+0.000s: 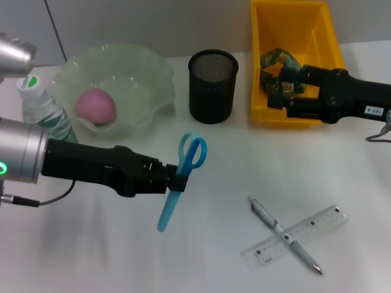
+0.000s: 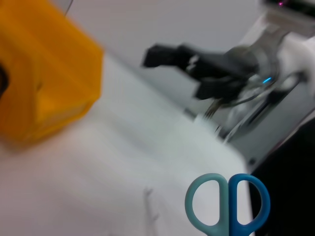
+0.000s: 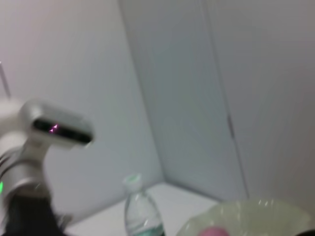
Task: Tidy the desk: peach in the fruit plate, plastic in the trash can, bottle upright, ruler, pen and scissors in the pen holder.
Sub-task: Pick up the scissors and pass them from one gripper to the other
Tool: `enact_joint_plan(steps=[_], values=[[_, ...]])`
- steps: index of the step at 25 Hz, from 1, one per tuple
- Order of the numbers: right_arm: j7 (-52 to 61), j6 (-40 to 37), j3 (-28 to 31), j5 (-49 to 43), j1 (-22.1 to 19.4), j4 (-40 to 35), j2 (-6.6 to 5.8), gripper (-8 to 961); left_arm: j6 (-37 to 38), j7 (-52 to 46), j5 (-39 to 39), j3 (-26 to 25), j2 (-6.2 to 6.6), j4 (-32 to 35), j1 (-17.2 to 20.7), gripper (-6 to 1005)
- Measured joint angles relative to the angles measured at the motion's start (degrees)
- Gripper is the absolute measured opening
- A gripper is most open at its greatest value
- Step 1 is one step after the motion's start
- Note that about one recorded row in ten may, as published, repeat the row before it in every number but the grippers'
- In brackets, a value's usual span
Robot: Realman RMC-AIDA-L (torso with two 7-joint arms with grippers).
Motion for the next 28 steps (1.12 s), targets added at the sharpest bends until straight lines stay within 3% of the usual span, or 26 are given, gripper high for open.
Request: enact_joint_plan(steps=[8,16,22,28], values=[[0.04,1.77,0.32,1.5,0.84,3.03,0.1,827,0.81,18.34,-11.48,-1.31,-0.39,-7.2,4.28,282],[0.03,2.35,0.19,1.87,1.46,4.24,0.39,828,-4.31,42.12,-23.83,-1.33,-0.68,-20.03,5.9,290],[-1.75,2.35,0.31,2.25,1.68,4.33,1.46,827,-11.07,55.66,-34.27,-1.2,-1.07,-30.27,5.45,296],[-5.74,2.15,-0.09,4.7,2.17,7.2,2.08,827,-13.89,71.42,-42.06,-1.14,-1.15,-41.63,2.21,302]])
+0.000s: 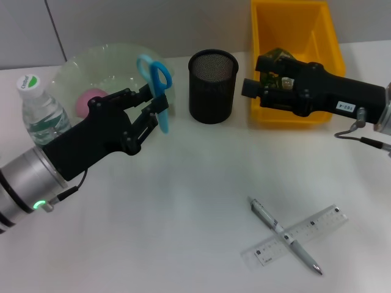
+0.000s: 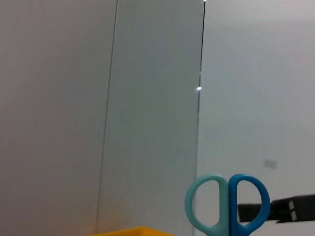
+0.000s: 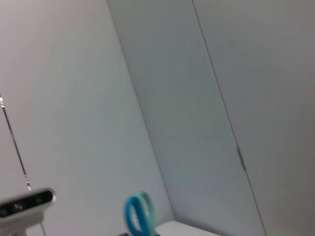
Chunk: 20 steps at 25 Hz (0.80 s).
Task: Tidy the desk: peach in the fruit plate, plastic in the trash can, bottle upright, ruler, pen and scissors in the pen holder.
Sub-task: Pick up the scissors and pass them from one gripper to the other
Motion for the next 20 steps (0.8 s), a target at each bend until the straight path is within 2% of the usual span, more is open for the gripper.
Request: enact_joint_plan(steps=[4,9,20], values=[[-4.5,-1.18,-0.19,2.48,0.09,2.84,0.02,828,-1.44,8.48,-3.53,-1.61,-0.01,-6.36,-2.19,306],[-10.62,-1.59,-0.24,4.65,0.69,7.38,0.1,828,-2.63,14.88,-3.48,-7.38,0.0,-11.35,-3.85,311],[-23.44,-0.47,-0.27,6.4,4.55,16.85,0.57,827,-6.36,20.19,-0.49,-16.79,0.0,-16.93,-6.16,322]])
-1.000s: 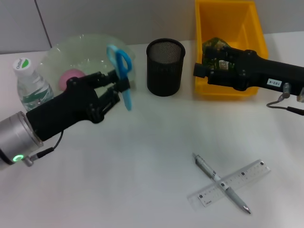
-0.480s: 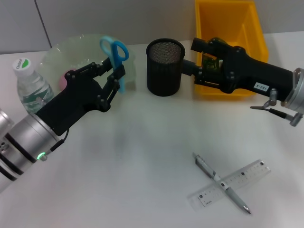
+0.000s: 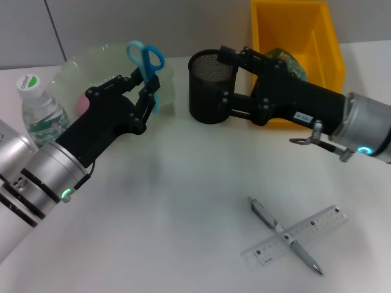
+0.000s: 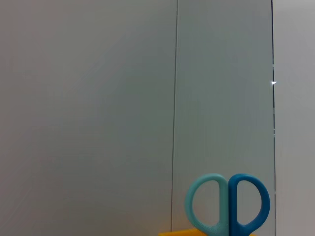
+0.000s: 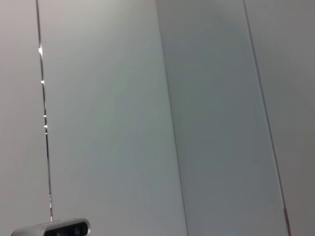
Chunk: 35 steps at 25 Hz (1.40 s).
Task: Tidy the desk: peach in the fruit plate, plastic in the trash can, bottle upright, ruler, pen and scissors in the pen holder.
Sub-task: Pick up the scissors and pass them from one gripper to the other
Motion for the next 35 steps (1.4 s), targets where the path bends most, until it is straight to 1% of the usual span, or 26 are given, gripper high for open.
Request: enact_joint_plan(steps=[2,4,5,6,9,14,18,30,35], values=[[-1.6,1.04,0.35,0.32,1.04,1.69,0.06,826,-0.57,1.1,1.37,-2.2,0.01,-0.87,-0.22,324],[-3.42,2.59,0.34,1.57,1.99,3.53,0.1,826,-0.57,1.1,1.37,-2.2,0.01,-0.87,-0.22,326],[-4.21,3.39,0.23,2.35,2.39,4.41,0.12,825,-0.75,2.15,2.12,-3.64,0.0,-1.57,-0.25,327],[-5.06,4.27,0.1,3.07,2.77,5.2,0.14,825,-0.94,5.92,5.15,-8.17,0.0,-3.62,-0.28,328],[-7.22,6.45,-0.11,3.65,4.12,7.04,0.15,824,-1.64,8.3,9.41,-12.34,0.0,-4.77,-0.25,331],[-9.69,9.34,-0.14,3.69,5.92,8.98,0.23,823,-2.86,9.15,14.38,-16.56,0.0,-5.08,-0.18,336],[-10.4,11.16,-0.13,3.73,6.7,9.47,0.24,822,-3.3,9.19,15.45,-17.78,0.0,-5.26,-0.03,340],[-13.08,14.18,-0.07,3.76,8.32,11.38,0.33,818,-4.17,9.81,15.68,-18.4,0.0,-5.85,-0.31,352],[-13.56,15.7,-0.02,3.81,8.96,12.19,0.4,734,-4.03,9.85,15.8,-18.53,0.0,-5.87,-0.38,357]])
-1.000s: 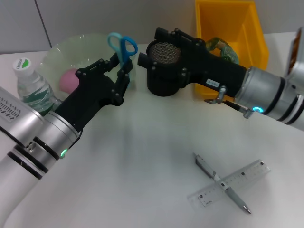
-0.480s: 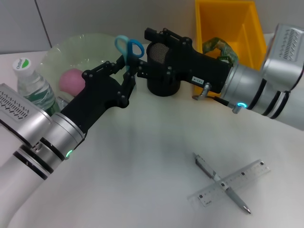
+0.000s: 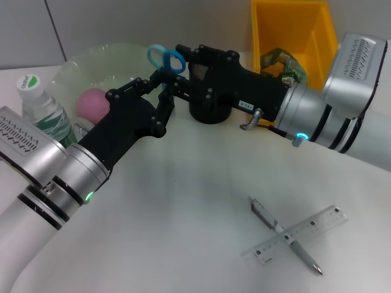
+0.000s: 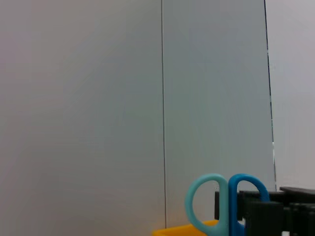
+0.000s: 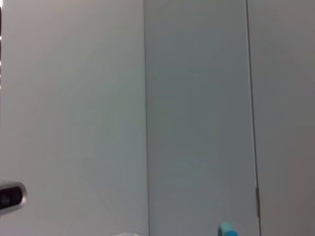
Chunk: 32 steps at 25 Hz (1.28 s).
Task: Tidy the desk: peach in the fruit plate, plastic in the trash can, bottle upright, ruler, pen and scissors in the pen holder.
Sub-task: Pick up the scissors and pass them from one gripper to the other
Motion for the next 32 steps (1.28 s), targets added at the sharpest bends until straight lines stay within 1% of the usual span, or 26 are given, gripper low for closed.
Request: enact_joint_plan(steps=[5,7,10,13,19,32], values=[[-0.01,0.53,0.22,0.0,0.39,0.23,0.02,650,0.14,0.02,0.05,-0.02,0.0,0.0,-0.03,362],[-0.01,0.67,0.22,0.0,0.5,0.27,0.02,404,0.14,0.02,0.05,-0.02,0.0,0.0,-0.03,364],[-0.01,1.04,0.24,0.0,0.65,0.37,0.02,314,0.19,0.04,2.09,-0.88,0.0,0.0,-0.19,367],[-0.01,1.13,0.22,0.0,0.73,0.45,0.02,223,0.21,0.04,2.34,-1.12,0.0,0.0,-0.2,370],[-0.01,1.16,-0.04,0.0,1.02,0.73,0.02,228,0.26,0.05,2.46,-1.15,0.0,0.14,-0.19,376],[0.14,1.9,-0.05,-0.04,1.47,1.41,0.01,112,0.24,0.05,2.71,-1.14,0.02,0.09,-0.19,389]])
